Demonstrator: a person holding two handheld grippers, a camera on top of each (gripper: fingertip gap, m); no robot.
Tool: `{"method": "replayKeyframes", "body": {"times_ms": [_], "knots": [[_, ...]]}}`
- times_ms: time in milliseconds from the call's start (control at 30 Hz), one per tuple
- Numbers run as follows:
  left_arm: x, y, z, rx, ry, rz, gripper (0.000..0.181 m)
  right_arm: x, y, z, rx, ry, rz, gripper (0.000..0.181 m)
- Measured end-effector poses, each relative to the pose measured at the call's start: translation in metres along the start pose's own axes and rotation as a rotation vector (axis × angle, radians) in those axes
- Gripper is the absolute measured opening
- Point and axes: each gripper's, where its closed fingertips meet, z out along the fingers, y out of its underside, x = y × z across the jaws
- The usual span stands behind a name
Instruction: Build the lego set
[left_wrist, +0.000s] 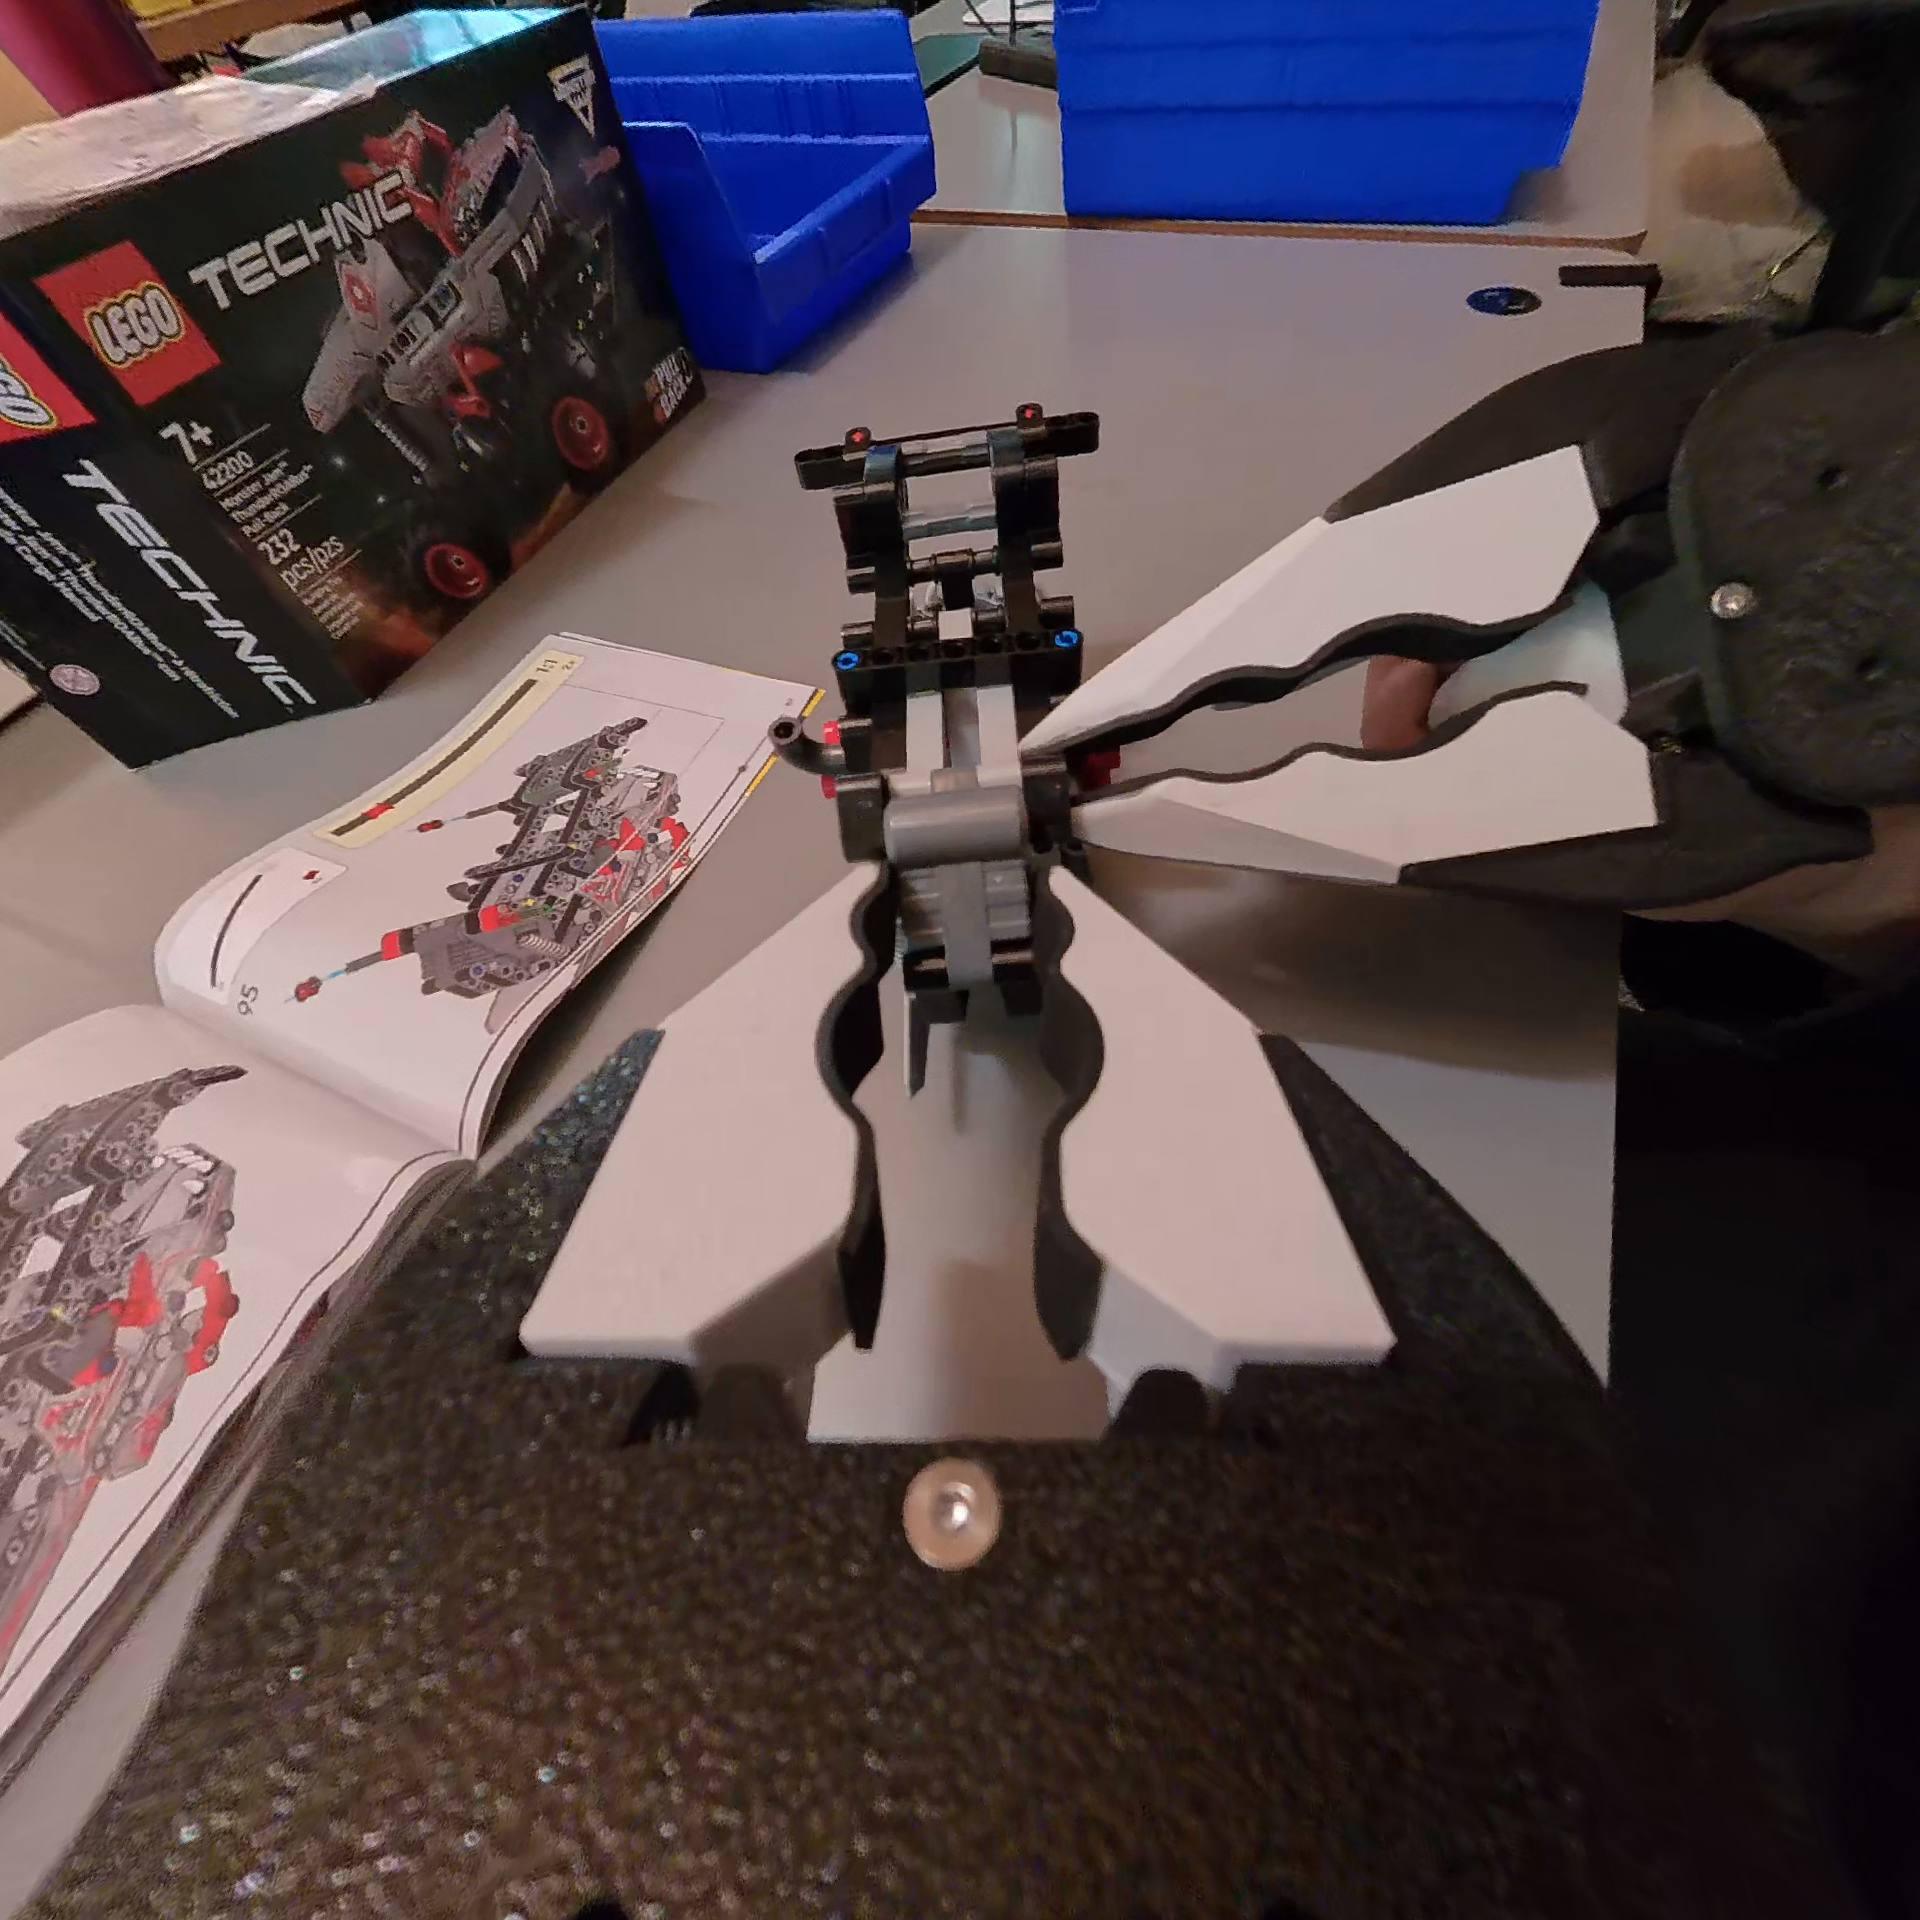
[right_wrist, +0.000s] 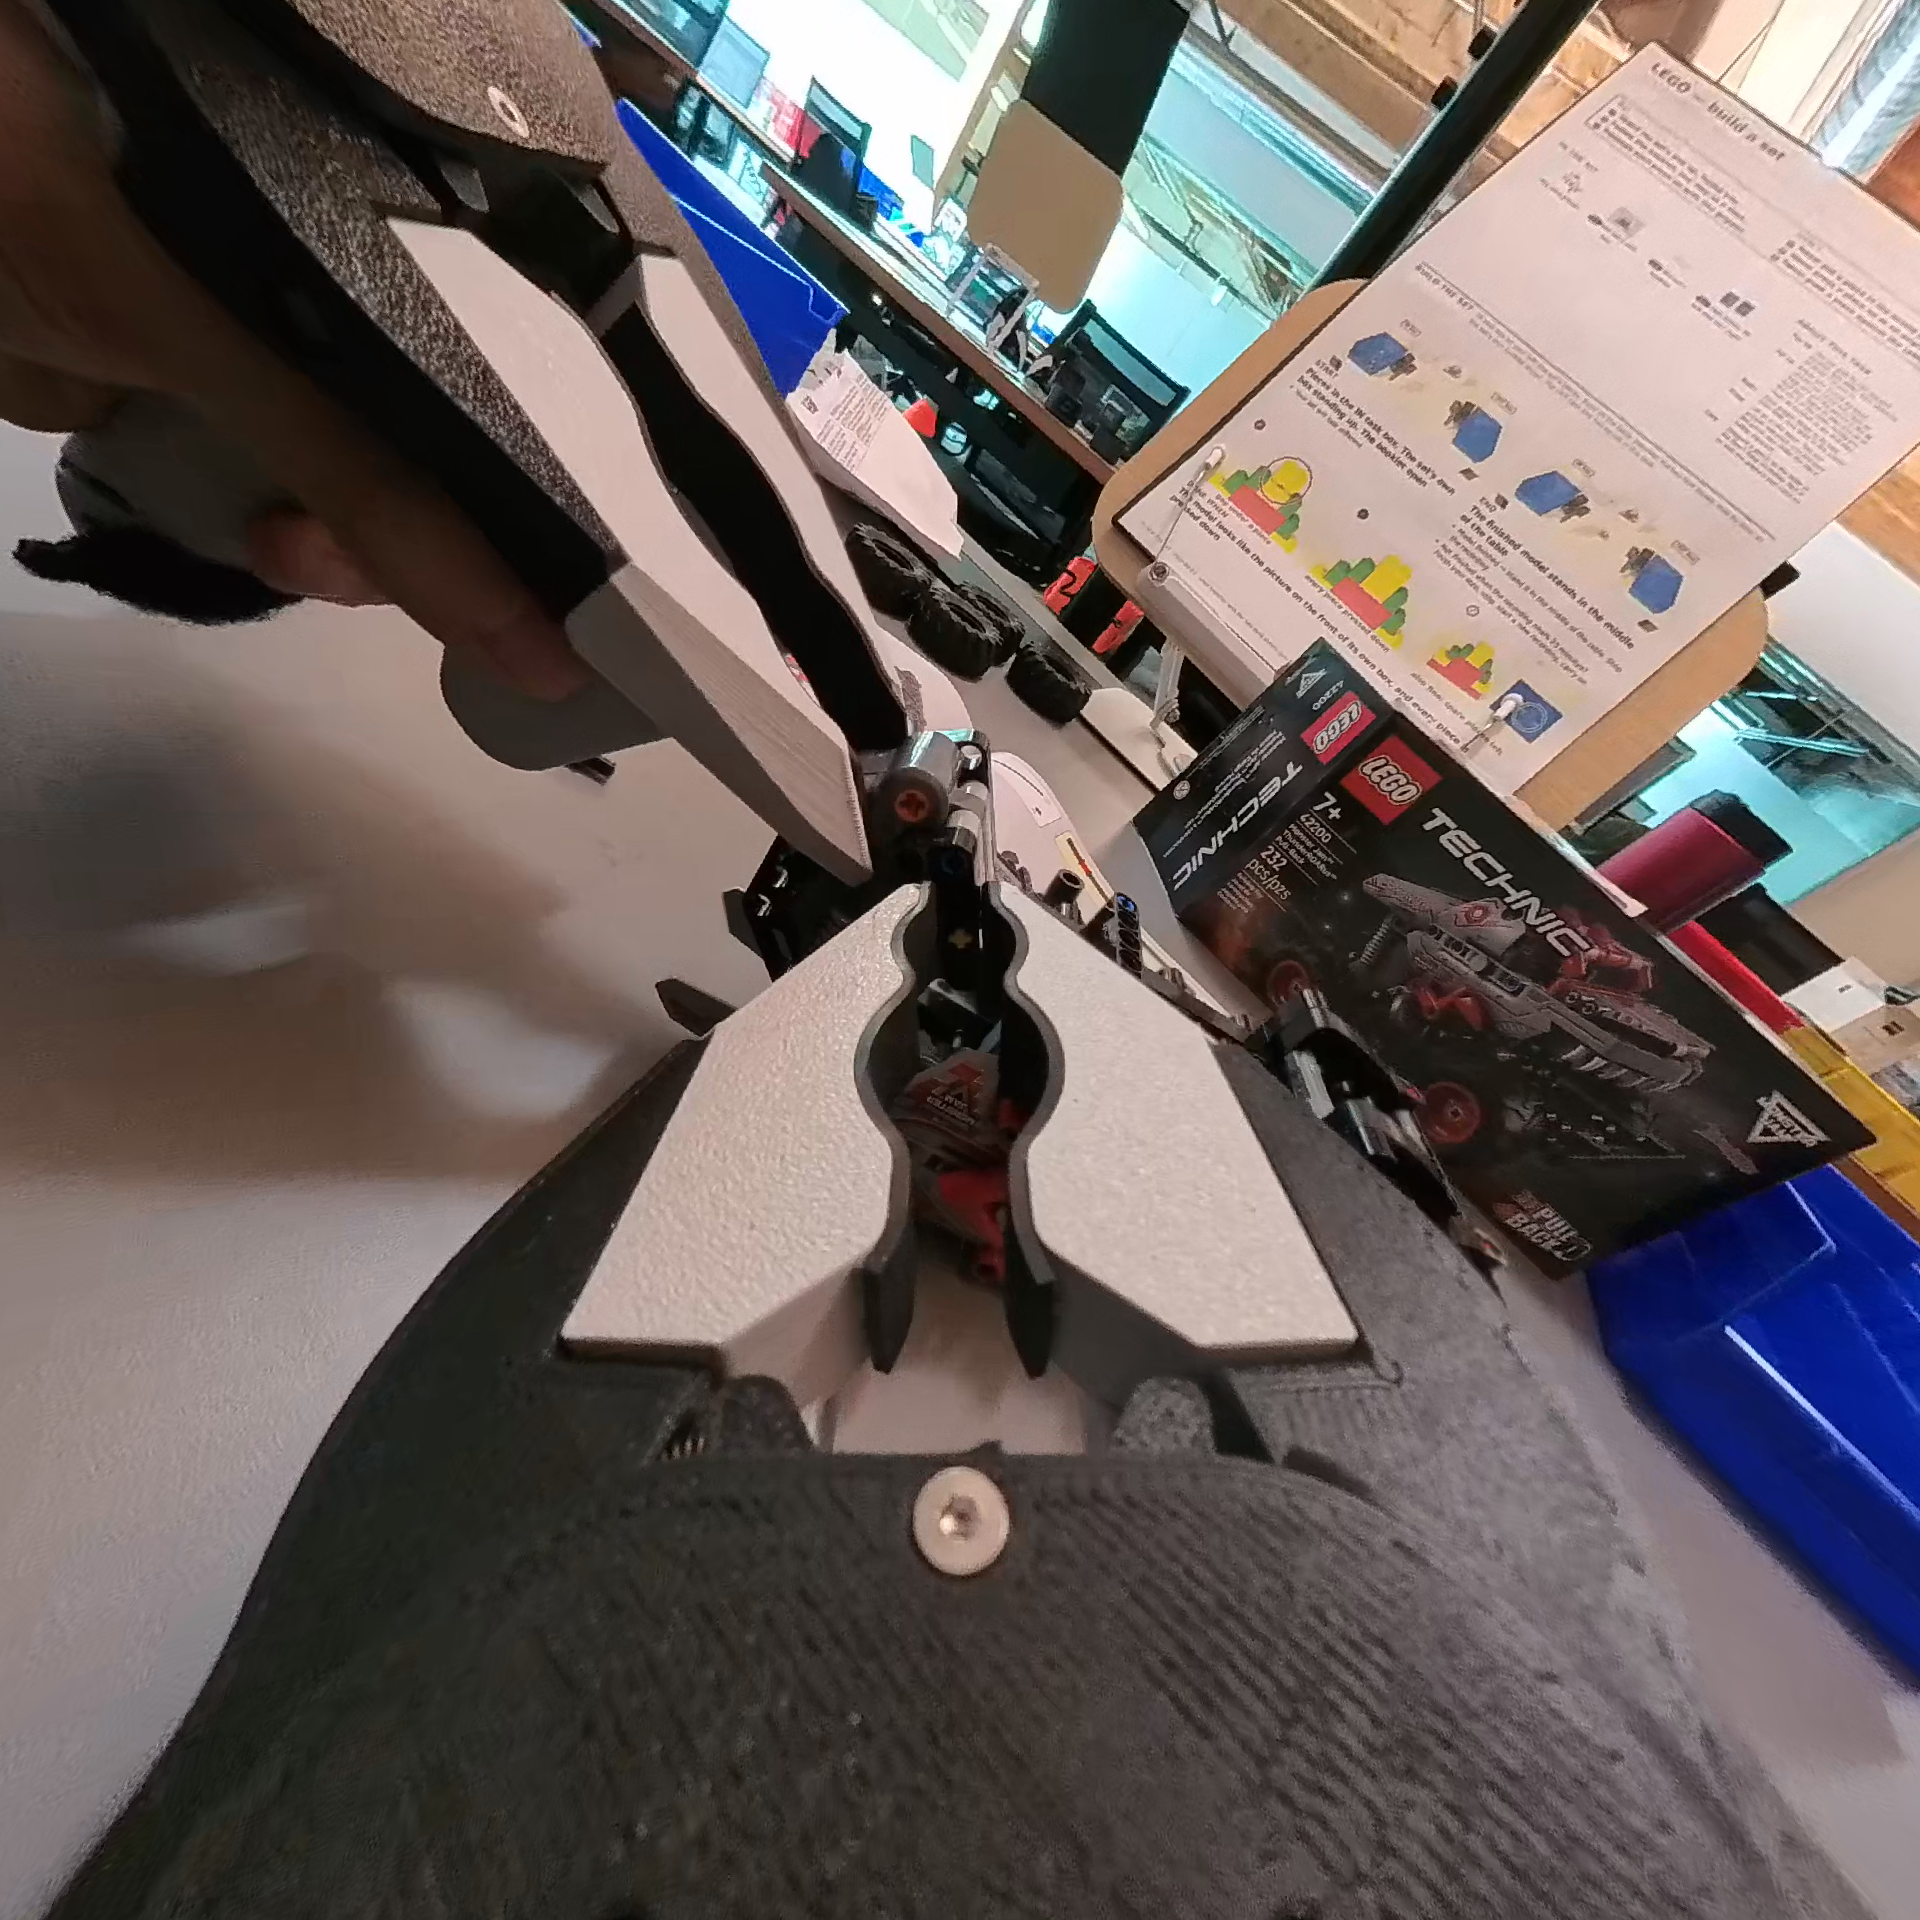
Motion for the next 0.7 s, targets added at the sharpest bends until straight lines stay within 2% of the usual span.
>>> {"method": "replayKeyframes", "body": {"times_ms": [133, 233, 400, 700], "knots": [[0.0005, 0.0002, 0.0, -0.004, 0.014, 0.013, 0.023, -0.0025, 0.0035, 0.0027, -0.021, -0.004, -0.023, 0.013], [0.0004, -0.0009, 0.0005, 0.006, 0.02, 0.011, 0.023, 0.0005, 0.0013, 0.0021, -0.026, 0.017, -0.044, 0.006], [-0.0054, -0.0016, 0.0047, 0.014, -0.034, 0.036, 0.025, 0.0015, 0.0007, 0.0045, -0.036, 0.041, -0.055, 0.006], [-0.0057, 0.0003, 0.0046, 0.01, -0.033, 0.046, 0.024, -0.0006, 0.0, 0.0058, -0.021, 0.015, -0.027, 0.008]]}}
